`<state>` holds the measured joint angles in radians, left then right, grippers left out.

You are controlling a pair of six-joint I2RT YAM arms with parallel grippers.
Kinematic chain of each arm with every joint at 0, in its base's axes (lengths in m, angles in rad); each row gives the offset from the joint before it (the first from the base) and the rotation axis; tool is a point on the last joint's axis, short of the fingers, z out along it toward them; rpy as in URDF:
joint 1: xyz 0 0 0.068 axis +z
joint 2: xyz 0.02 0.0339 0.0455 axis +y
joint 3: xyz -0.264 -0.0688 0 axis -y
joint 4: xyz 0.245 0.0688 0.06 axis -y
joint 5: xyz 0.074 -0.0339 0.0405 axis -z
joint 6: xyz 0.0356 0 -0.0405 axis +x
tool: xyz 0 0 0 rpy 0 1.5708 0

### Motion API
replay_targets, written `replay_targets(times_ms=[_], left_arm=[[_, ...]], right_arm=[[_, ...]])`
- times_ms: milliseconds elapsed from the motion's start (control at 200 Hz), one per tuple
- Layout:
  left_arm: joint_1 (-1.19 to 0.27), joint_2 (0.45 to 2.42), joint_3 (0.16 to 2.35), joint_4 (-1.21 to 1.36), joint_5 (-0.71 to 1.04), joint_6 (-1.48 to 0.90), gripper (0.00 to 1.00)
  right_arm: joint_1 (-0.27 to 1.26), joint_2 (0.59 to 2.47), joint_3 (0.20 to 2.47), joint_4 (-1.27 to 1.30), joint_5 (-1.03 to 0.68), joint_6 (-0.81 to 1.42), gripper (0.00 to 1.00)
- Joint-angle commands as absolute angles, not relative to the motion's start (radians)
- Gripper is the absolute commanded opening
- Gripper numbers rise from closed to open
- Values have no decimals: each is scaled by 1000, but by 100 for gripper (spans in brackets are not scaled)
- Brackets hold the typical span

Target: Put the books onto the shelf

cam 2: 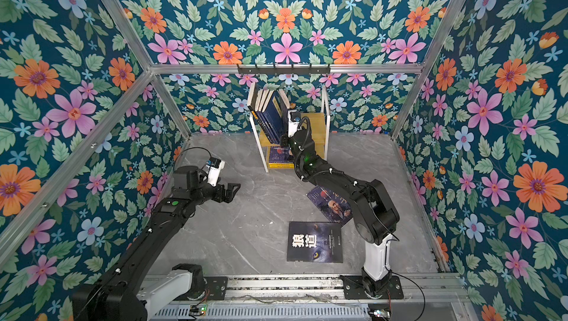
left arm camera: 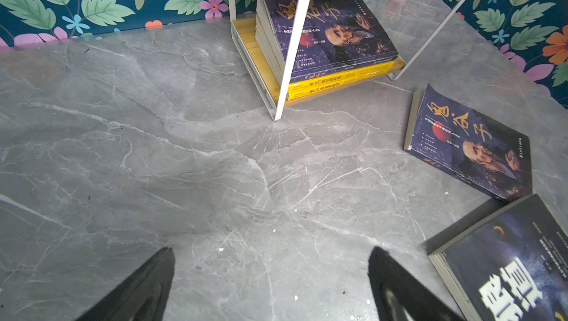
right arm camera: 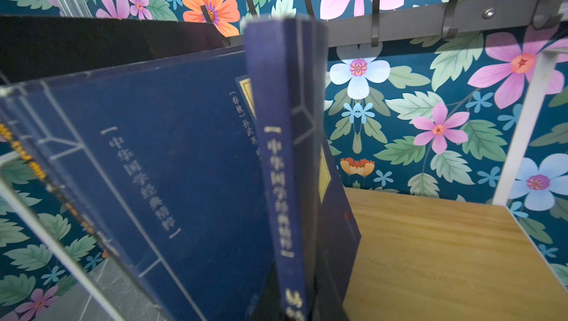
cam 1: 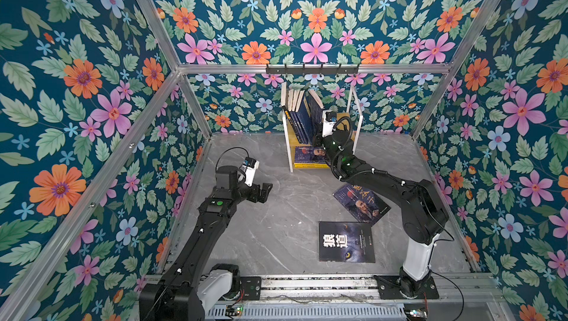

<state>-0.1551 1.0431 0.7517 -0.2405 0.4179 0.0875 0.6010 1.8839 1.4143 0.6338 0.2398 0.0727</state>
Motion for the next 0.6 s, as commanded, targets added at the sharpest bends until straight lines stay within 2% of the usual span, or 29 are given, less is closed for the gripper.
replay_targets(times_ms=[0, 140, 340, 595], left_arm=[[-155, 1045, 752, -230, 427, 90, 100], [-157, 1049, 750, -232, 405, 98, 100], [-155, 1052, 753, -232, 416, 92, 100], [-155, 1056, 751, -228, 424, 88, 100]], right_arm=[[603, 1878, 1390, 711, 190, 109, 10], [602, 1878, 1374, 722, 162, 109, 17], [603, 1868, 1342, 744, 117, 105, 32], [586, 1841, 1321, 752, 48, 99, 35]])
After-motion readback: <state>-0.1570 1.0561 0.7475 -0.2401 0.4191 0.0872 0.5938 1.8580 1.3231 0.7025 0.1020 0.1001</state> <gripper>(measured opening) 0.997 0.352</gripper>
